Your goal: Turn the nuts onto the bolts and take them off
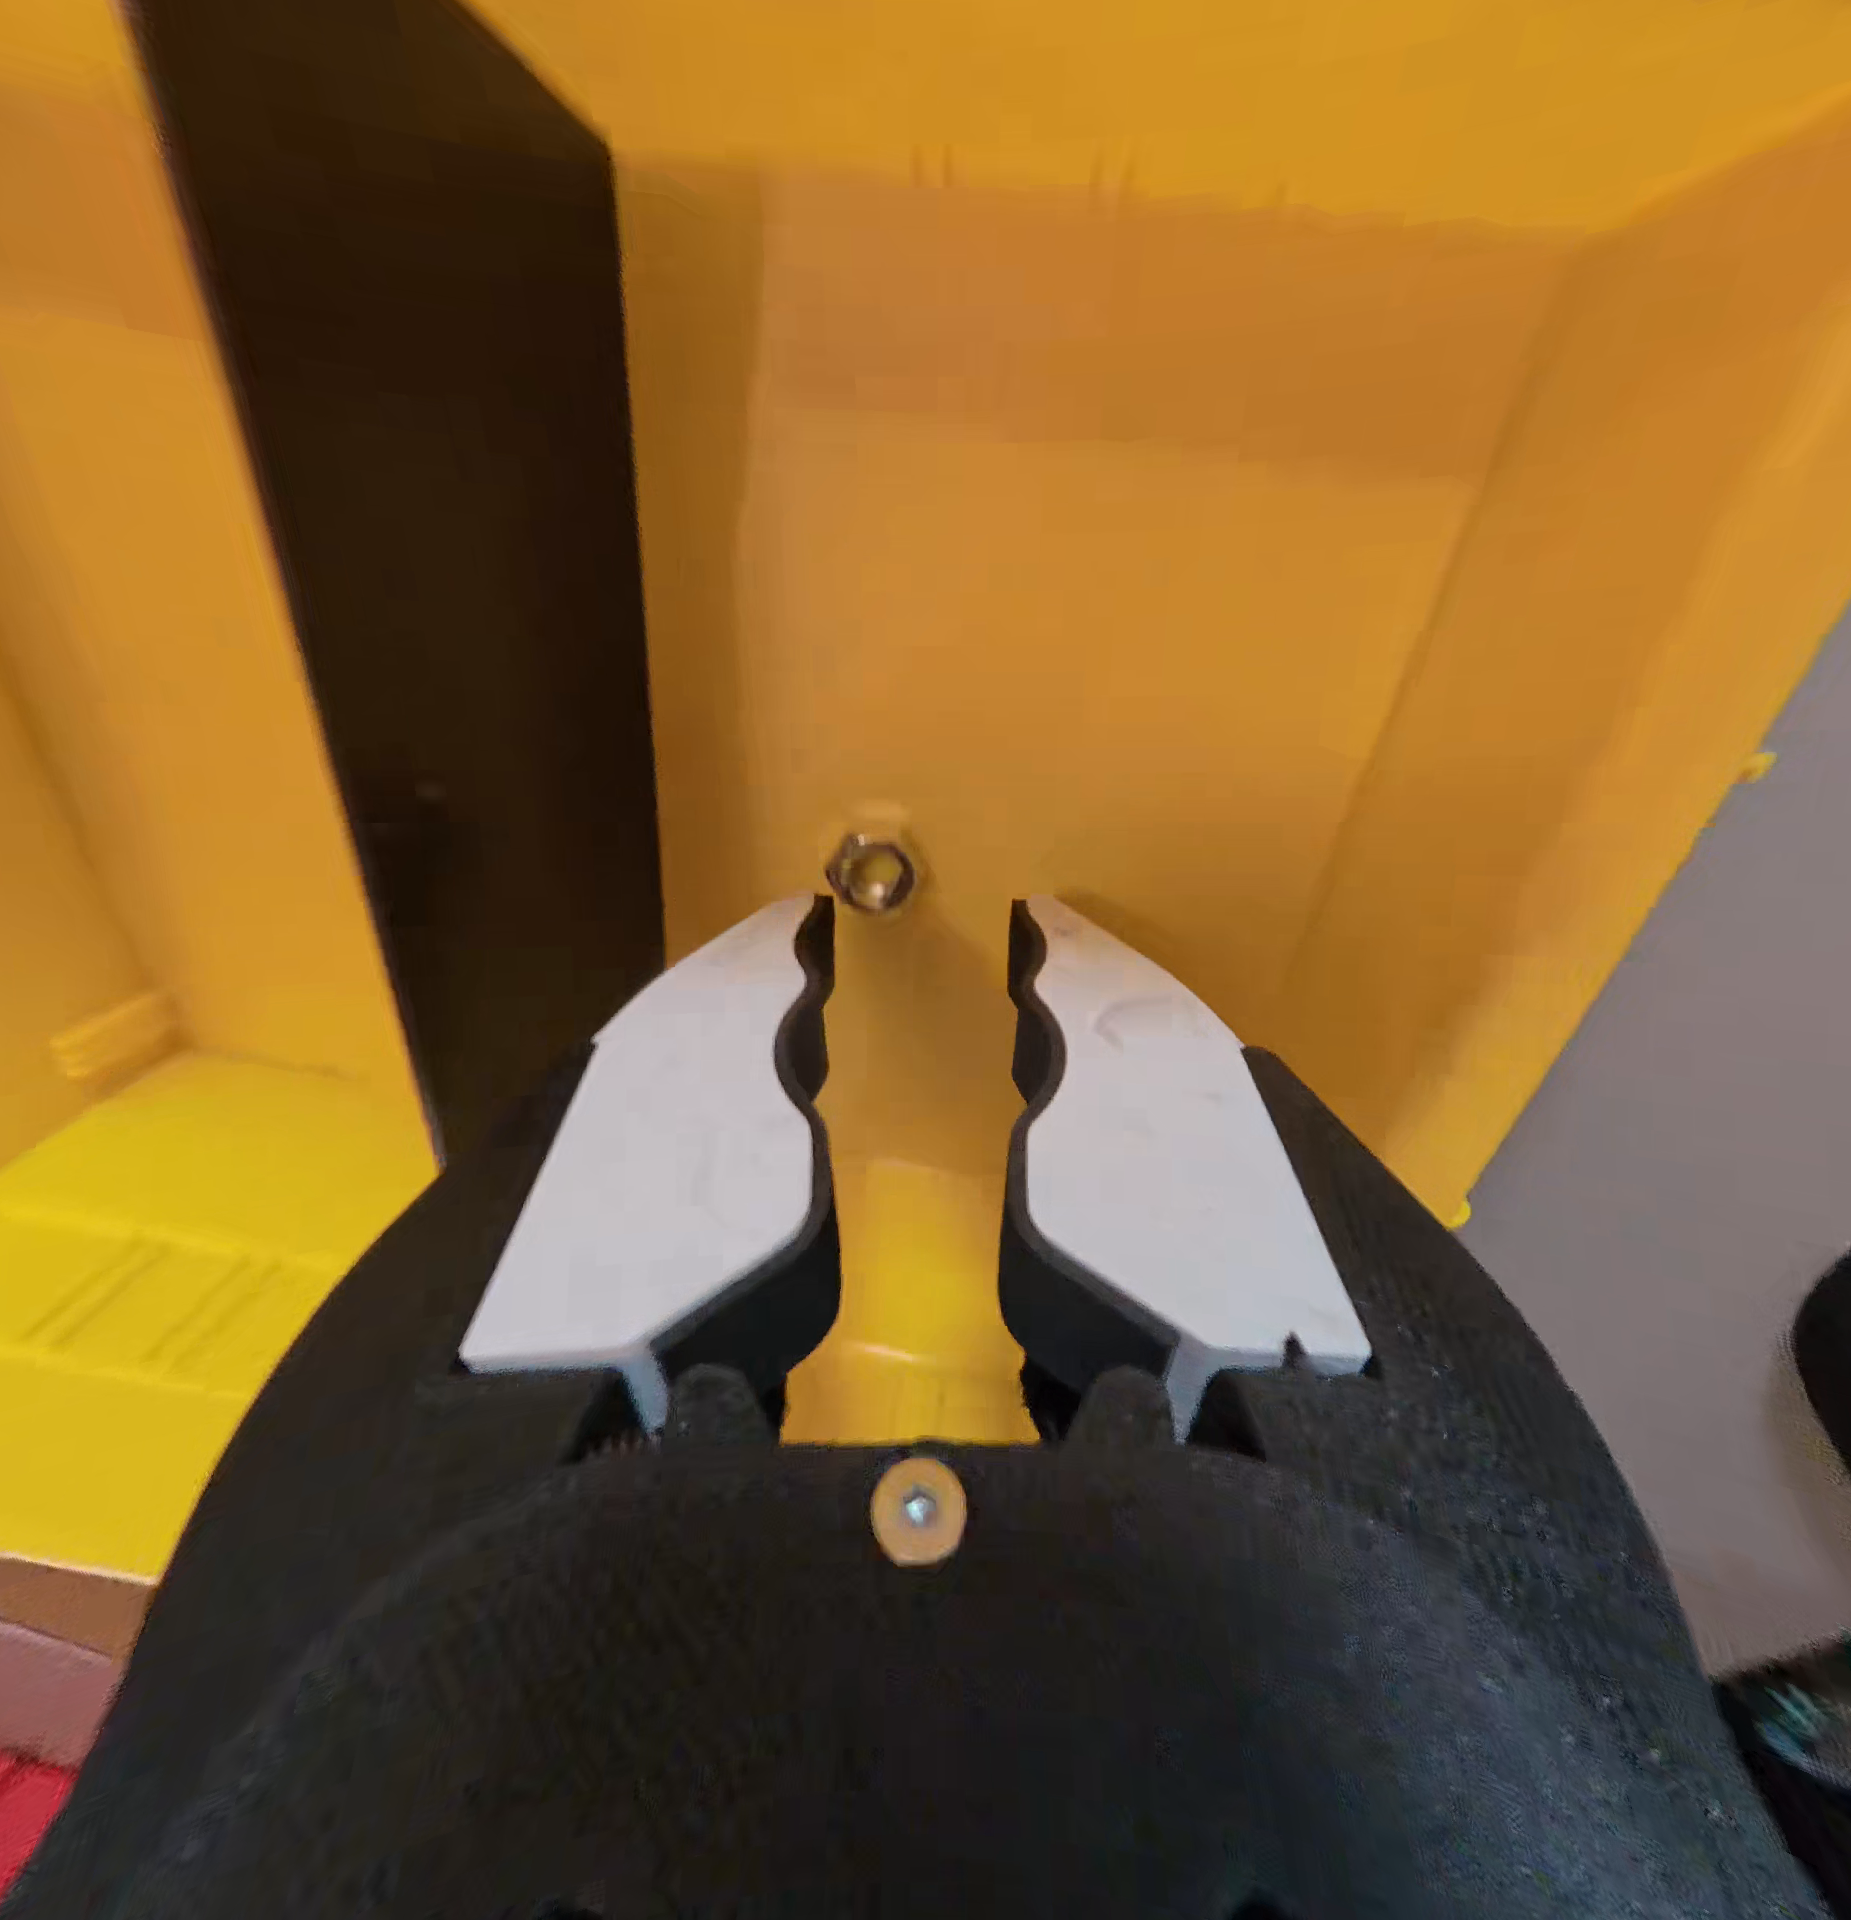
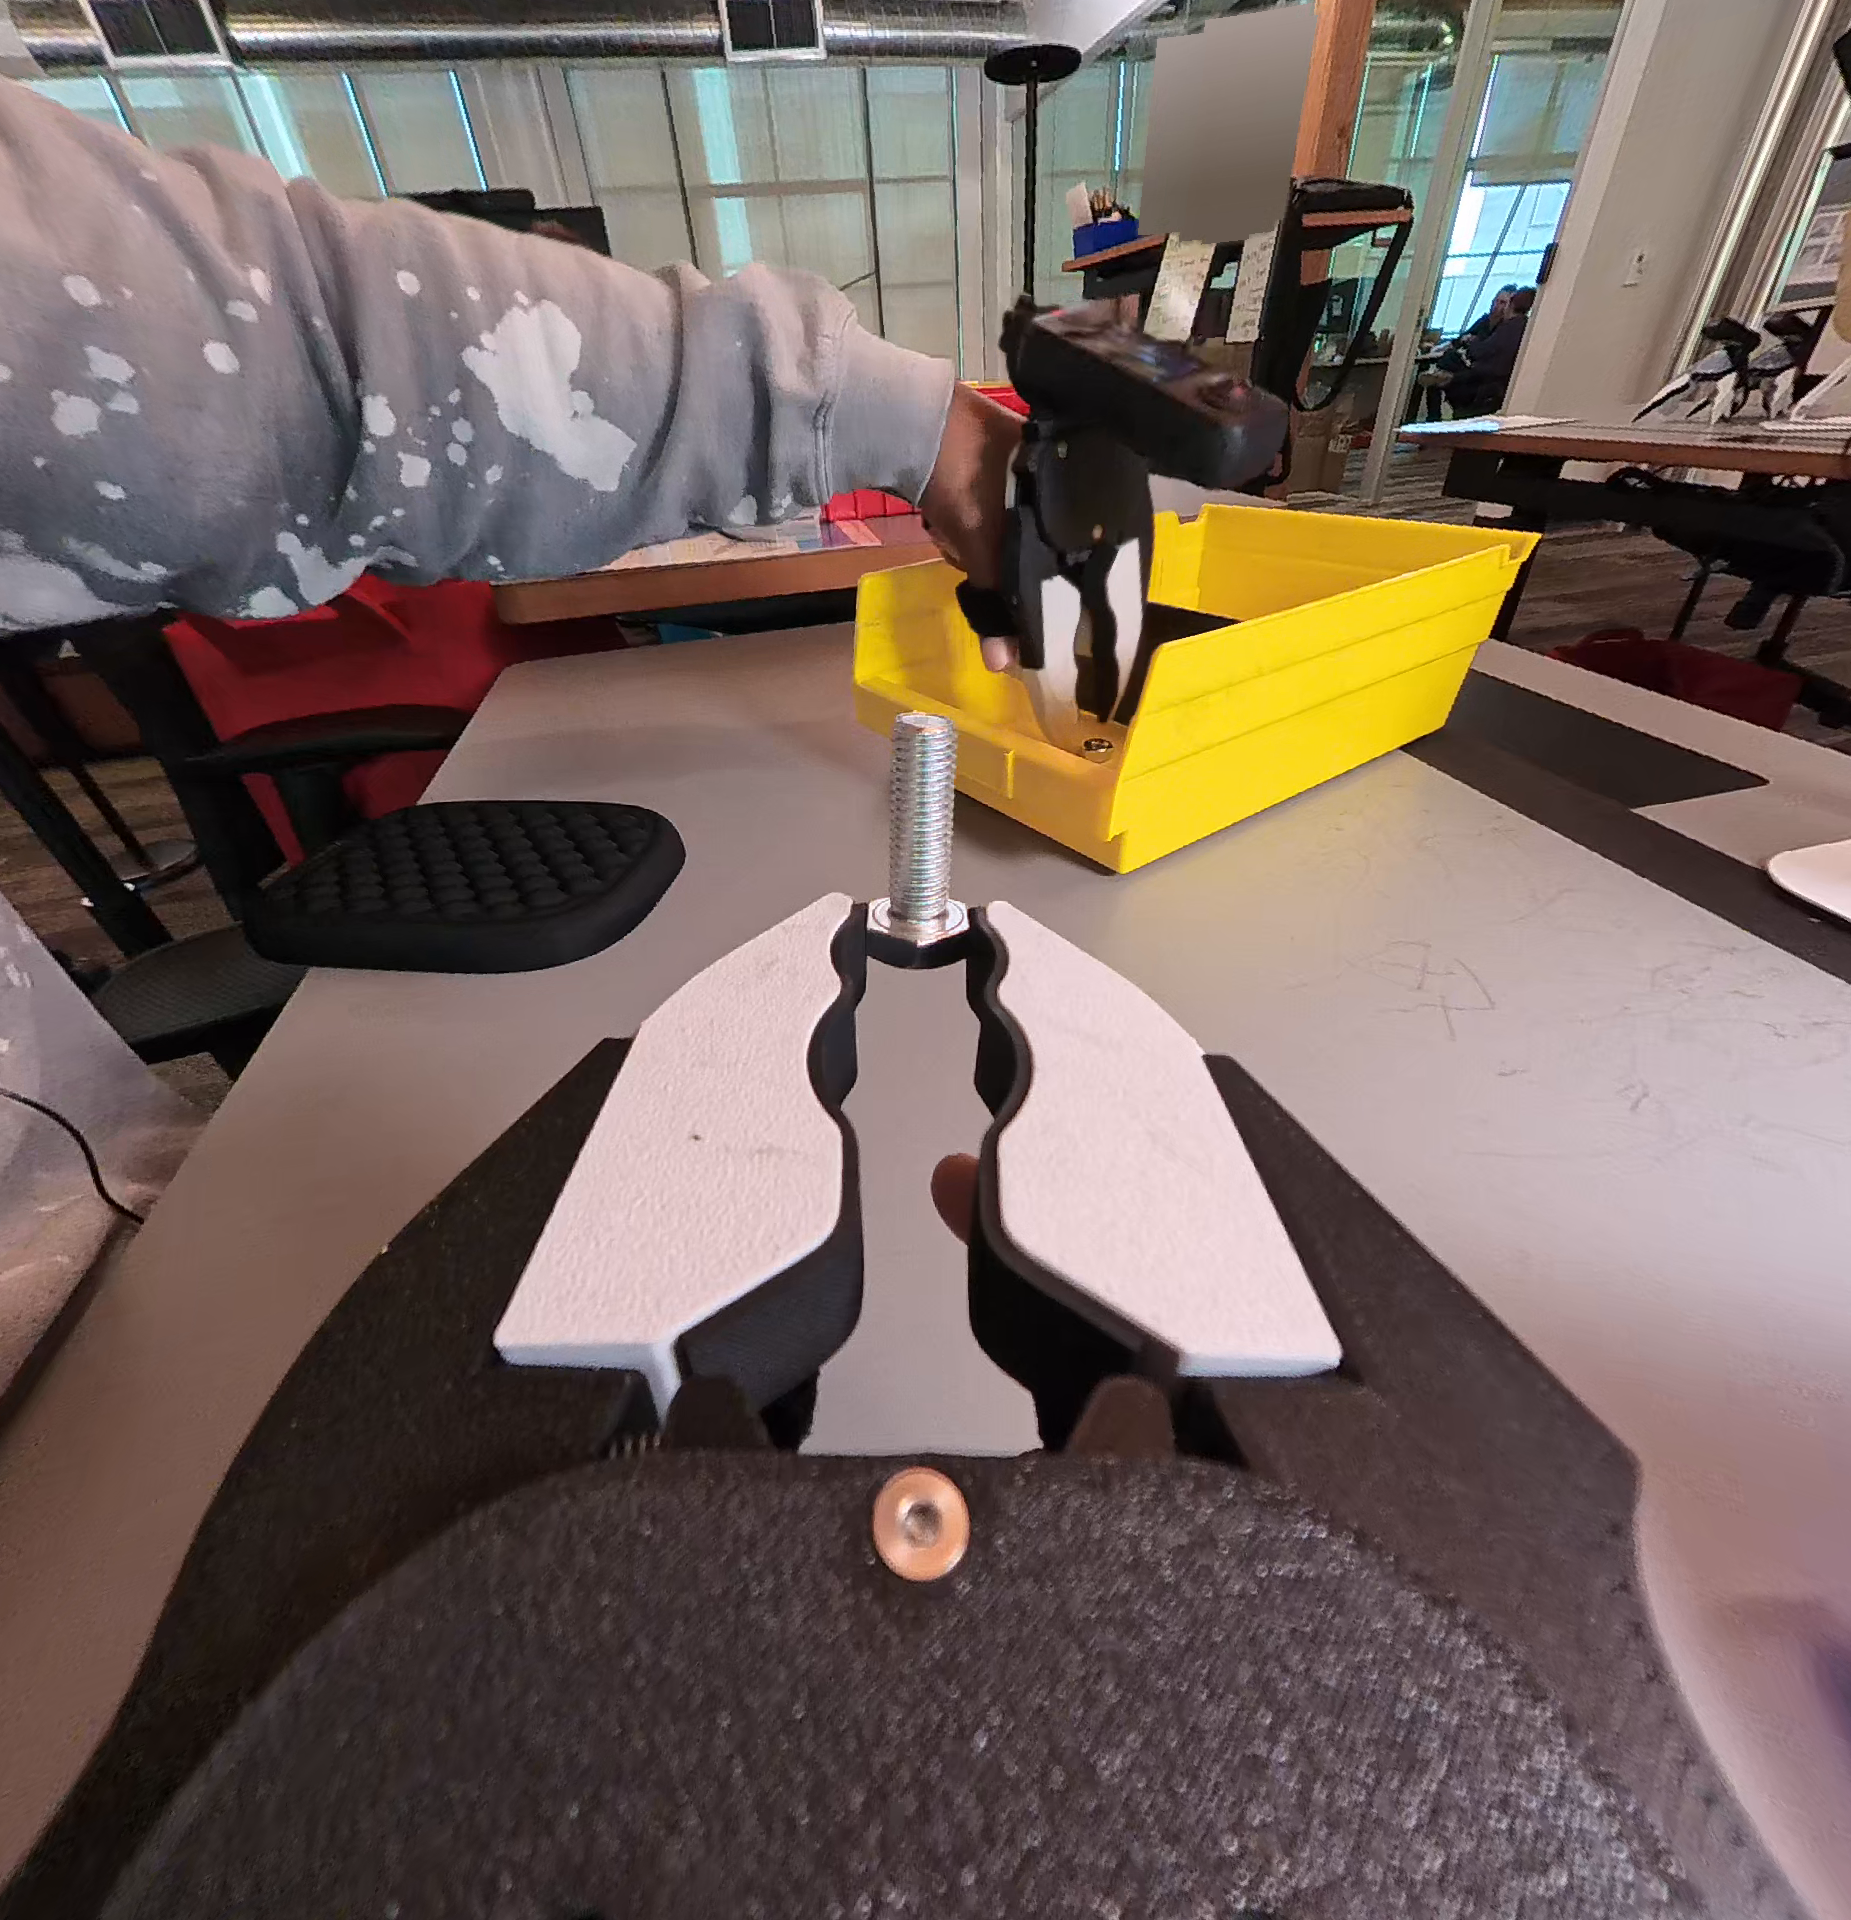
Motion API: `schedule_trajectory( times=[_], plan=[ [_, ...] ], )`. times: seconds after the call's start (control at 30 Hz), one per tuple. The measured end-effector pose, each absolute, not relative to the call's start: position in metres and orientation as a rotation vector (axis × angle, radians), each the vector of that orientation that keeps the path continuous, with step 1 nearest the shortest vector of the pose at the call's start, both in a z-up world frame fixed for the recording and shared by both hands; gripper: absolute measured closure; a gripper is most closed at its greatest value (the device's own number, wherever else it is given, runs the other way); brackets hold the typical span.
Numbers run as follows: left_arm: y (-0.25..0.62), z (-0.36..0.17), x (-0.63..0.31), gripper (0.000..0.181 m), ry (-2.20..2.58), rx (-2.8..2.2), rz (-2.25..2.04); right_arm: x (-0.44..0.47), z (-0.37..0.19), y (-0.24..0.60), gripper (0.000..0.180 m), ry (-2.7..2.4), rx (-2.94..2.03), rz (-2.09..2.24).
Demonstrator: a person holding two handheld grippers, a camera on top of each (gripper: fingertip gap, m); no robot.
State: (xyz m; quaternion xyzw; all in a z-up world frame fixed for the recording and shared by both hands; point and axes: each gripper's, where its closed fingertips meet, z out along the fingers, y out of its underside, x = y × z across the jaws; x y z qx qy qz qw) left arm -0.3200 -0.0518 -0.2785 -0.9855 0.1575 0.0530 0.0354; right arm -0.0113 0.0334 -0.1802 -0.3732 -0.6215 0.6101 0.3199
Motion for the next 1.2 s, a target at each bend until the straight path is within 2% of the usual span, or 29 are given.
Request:
schedule_trajectory(
  times=[0.17,0.43,0.73,1.1,1.2],
  plan=[
    [-0.058,-0.288,-0.329,0.148,0.362,-3.112,0.165,-0.011,-0.181,0.033,0.162,-1.641,-0.982,1.6],
    [-0.046,-0.296,-0.322,0.162,0.229,-3.114,0.059,-0.011,-0.181,0.035,0.162,-1.636,-0.987,1.607],
    [-0.027,-0.296,-0.311,0.162,0.26,-3.019,0.026,-0.011,-0.182,0.034,0.162,-1.642,-0.988,1.604],
    [-0.025,-0.296,-0.311,0.162,0.076,-3.011,0.026,-0.012,-0.182,0.034,0.162,-1.634,-0.991,1.611],
    [-0.018,-0.274,-0.305,0.162,0.104,-2.957,0.005,-0.012,-0.181,0.034,0.162,-1.624,-0.991,1.61]
  ],
)
